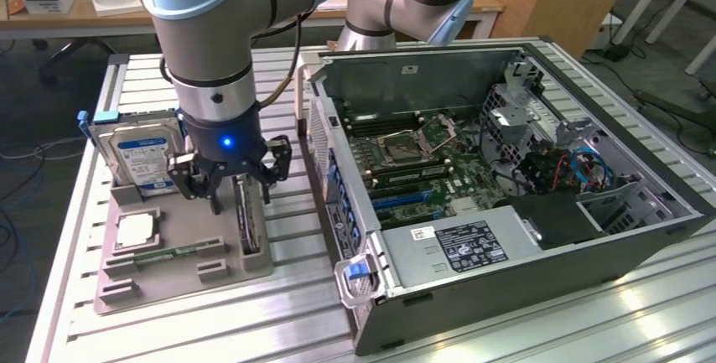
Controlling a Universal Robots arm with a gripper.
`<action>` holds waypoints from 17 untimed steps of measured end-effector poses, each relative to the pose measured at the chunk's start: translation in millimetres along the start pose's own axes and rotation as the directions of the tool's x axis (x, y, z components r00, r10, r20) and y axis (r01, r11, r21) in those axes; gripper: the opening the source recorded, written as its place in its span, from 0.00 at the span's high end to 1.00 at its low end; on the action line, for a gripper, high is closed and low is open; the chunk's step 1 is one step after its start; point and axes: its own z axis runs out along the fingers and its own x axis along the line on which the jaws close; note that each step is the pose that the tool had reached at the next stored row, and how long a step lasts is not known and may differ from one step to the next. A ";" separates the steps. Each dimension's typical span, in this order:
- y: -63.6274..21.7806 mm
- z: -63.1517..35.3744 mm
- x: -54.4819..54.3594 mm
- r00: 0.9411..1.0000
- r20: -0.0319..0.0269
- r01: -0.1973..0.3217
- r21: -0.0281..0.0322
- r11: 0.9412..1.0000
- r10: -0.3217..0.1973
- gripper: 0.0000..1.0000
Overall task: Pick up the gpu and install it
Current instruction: 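Pick up the gpu and move the gpu toward the slot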
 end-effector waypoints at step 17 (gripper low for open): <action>0.0 0.0 0.0 1.000 0.000 0.000 0.000 1.000 0.000 0.63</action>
